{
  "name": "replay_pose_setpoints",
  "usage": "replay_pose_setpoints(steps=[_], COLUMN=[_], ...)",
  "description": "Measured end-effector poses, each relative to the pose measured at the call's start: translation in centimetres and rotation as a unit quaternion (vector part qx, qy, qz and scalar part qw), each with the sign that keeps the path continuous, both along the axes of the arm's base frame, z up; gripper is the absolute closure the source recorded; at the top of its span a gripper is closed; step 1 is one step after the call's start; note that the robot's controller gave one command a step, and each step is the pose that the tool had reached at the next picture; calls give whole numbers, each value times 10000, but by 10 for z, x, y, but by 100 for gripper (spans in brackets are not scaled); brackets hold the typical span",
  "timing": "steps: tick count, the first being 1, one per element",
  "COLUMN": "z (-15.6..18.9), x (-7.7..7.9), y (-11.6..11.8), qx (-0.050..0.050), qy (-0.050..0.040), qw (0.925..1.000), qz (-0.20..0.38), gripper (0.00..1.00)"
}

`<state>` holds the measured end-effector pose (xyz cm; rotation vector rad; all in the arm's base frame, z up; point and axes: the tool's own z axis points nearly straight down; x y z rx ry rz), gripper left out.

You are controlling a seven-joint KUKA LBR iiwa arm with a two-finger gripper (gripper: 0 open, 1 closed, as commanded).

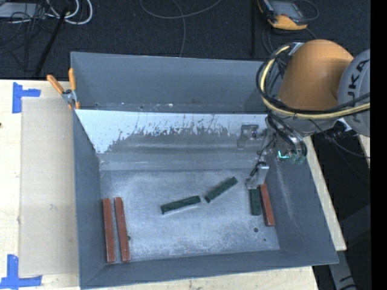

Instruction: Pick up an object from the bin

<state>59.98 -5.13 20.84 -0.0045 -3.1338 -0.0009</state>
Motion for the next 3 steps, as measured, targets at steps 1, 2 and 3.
replay_pose_setpoints(steps=[1, 2, 3], z=[-136, -132, 4], x=[-5, -3, -6], y=[20, 19, 12], qx=[11, 3, -5], qy=[-3, -38, -84], qw=[9944, 9944, 9797], qz=[1054, 1056, 2001], gripper=[0, 100, 100])
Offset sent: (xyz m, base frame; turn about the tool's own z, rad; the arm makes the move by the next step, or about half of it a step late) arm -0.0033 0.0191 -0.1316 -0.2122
